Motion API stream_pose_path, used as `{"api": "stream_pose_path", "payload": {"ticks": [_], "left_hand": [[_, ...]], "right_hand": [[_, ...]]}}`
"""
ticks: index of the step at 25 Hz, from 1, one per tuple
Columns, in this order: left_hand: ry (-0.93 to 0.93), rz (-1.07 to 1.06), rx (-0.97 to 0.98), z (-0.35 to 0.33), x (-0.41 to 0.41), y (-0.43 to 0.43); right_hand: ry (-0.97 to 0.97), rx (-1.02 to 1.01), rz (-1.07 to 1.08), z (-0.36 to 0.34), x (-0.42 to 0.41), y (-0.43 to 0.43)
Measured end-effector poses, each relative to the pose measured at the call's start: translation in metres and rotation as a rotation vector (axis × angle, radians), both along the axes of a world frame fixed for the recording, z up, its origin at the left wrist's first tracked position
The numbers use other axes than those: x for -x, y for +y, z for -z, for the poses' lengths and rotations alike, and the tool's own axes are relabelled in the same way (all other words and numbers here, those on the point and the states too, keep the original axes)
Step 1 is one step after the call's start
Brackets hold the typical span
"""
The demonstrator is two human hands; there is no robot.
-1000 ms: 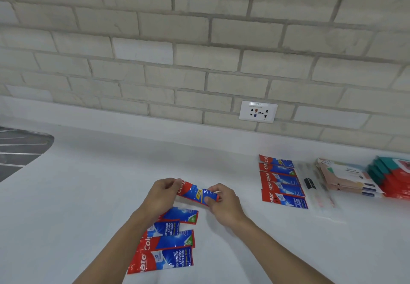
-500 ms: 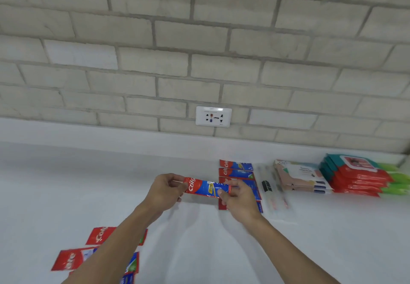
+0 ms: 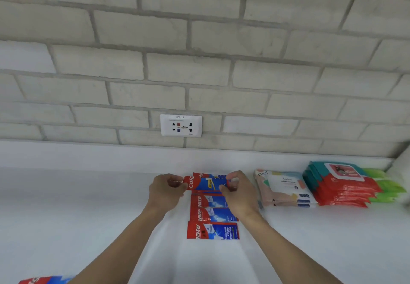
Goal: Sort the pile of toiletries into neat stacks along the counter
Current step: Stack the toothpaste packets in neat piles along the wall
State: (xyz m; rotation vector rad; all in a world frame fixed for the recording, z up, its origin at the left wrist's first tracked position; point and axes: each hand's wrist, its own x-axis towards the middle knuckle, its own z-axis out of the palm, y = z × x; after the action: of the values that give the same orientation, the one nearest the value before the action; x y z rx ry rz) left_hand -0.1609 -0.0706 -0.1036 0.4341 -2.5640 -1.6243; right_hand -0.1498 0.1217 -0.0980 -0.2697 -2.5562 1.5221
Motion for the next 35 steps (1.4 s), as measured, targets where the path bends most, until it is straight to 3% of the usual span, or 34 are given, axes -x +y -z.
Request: {"api": "stream_pose_path", "payload": {"ticks": [8,11,14,28,35], "left_hand": [[-0.014,-0.023,0.090,0.024,0.049,0.021],[-0.018,0.002,0.125,0.029,0.060,0.027],[-0.004,0.033,0.165,0.031,0.065,0.031],[-0.008,0.113,0.187,0.035,0.058,0.027],[-0.011,0.071,0.197,0.029,0.039,0.015]], "right_hand": [[0.056,-0.354,-0.081,0.025,0.053,0.008],[0.079,-0.608,-0.062,0.028,0.062,0.009],[0.058,-0.728,-0.028,0.030,0.067,0.011],[-0.006,-0.888,-0.049,0.033,0.061,0.009],[0.024,-0.865,-0.029,0.033,0.056,0.004]]}}
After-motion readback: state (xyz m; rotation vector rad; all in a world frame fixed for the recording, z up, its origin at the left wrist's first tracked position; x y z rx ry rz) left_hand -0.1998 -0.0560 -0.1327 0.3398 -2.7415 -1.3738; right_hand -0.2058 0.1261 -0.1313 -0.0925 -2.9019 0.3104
